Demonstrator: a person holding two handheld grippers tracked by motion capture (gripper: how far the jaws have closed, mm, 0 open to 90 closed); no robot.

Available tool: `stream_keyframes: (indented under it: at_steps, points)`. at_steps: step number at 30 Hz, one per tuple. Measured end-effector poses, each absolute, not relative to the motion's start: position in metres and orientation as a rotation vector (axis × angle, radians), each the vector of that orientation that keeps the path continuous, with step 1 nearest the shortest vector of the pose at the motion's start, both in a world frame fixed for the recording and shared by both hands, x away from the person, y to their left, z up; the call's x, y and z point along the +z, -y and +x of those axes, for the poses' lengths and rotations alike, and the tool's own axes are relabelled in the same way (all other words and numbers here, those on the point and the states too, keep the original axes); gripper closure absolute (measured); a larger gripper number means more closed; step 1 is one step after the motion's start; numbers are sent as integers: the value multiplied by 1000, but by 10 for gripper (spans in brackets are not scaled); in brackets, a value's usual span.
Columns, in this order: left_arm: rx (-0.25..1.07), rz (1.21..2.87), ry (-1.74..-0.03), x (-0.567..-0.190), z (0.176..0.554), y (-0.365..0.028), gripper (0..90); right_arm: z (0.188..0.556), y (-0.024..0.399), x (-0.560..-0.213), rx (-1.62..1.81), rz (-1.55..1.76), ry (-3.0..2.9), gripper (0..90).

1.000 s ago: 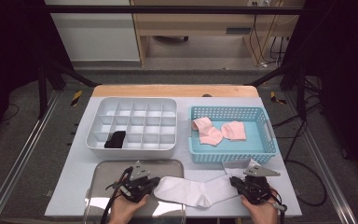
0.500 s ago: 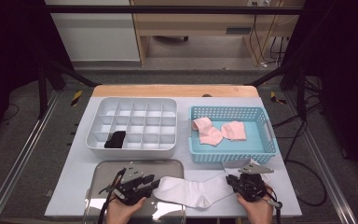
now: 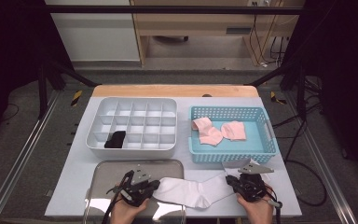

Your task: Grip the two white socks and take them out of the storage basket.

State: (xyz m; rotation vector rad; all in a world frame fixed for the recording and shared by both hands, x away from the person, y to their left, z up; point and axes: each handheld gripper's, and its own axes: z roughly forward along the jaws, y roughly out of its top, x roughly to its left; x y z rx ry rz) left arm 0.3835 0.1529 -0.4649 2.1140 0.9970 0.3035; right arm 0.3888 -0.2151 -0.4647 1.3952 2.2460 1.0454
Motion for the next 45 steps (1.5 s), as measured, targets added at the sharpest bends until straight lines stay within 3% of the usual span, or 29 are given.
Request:
stream_keyframes:
  at_steps: [8, 15, 23, 29, 32, 35, 40, 45]
  points:
    - [315, 2094, -1026, -464, 381, -168, 876, 394, 206, -471, 1057, 1402, -2270, 830]
    - [331, 2062, -1032, -459, 381, -174, 867, 394, 218, -460, 1127, 1366, -2145, 705]
    - [379, 1971, -1045, -452, 382, -188, 654, 415, 224, -465, 993, 1389, -2116, 702]
    - [401, 1903, -1097, -448, 386, -202, 616, 419, 221, -475, 929, 1384, -2158, 657]
    - [399, 1899, -1102, -448, 386, -202, 615, 415, 221, -473, 949, 1385, -2154, 589]
    - [394, 1910, -1098, -450, 386, -200, 615, 416, 219, -478, 924, 1390, -2178, 605]
    - [394, 1913, -1099, -451, 386, -200, 615, 416, 221, -475, 904, 1422, -2171, 819]
    - [400, 1905, -1105, -450, 387, -201, 620, 409, 234, -459, 1040, 1430, -2081, 824]
